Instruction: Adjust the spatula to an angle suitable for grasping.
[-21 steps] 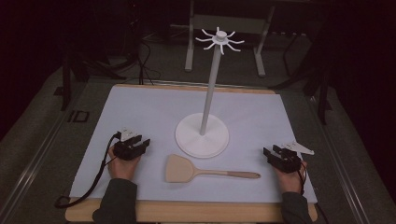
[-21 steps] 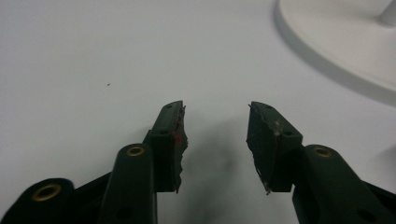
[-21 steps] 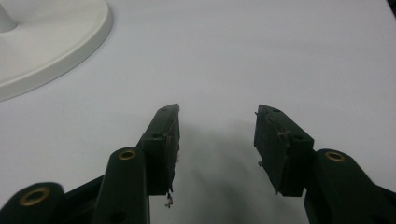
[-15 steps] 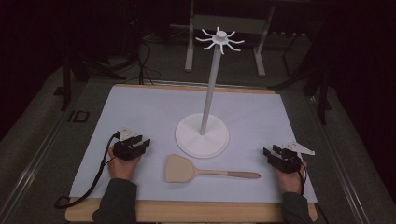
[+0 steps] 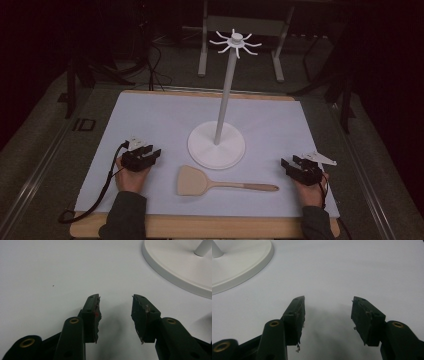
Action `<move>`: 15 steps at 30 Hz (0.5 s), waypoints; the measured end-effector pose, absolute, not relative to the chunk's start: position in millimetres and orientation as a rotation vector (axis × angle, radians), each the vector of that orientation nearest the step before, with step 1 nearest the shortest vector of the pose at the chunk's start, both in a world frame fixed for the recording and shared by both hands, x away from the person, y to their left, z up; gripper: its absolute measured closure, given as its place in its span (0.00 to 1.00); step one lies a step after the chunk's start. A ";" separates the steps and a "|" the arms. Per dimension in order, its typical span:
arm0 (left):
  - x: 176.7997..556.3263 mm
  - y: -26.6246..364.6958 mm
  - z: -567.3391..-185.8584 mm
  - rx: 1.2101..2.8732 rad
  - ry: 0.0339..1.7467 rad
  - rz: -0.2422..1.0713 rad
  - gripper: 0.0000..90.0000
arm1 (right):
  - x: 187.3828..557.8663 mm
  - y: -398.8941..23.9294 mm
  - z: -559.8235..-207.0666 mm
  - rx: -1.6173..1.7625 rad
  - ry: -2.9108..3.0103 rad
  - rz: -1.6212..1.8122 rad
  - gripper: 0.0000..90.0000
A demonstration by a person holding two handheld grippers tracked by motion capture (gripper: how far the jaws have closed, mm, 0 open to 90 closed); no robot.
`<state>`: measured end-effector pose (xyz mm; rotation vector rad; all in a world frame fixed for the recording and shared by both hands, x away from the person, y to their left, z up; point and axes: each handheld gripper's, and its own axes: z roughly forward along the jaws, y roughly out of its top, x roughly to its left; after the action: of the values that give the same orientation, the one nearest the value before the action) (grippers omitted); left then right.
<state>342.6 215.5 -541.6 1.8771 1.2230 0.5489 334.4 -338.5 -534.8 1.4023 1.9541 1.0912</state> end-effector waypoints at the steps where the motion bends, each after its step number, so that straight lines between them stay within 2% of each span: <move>1: 342.6 215.5 -541.6 1.877 1.223 0.549 0.64 | 334.4 -338.5 -534.8 1.402 1.954 1.091 0.49; 15: 339.8 212.7 -538.3 1.903 1.175 0.553 0.63 | 335.1 -338.8 -534.9 1.411 1.955 1.092 0.48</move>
<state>339.8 212.7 -538.3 1.9027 1.1748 0.5527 335.1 -338.8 -534.9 1.4110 1.9550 1.0924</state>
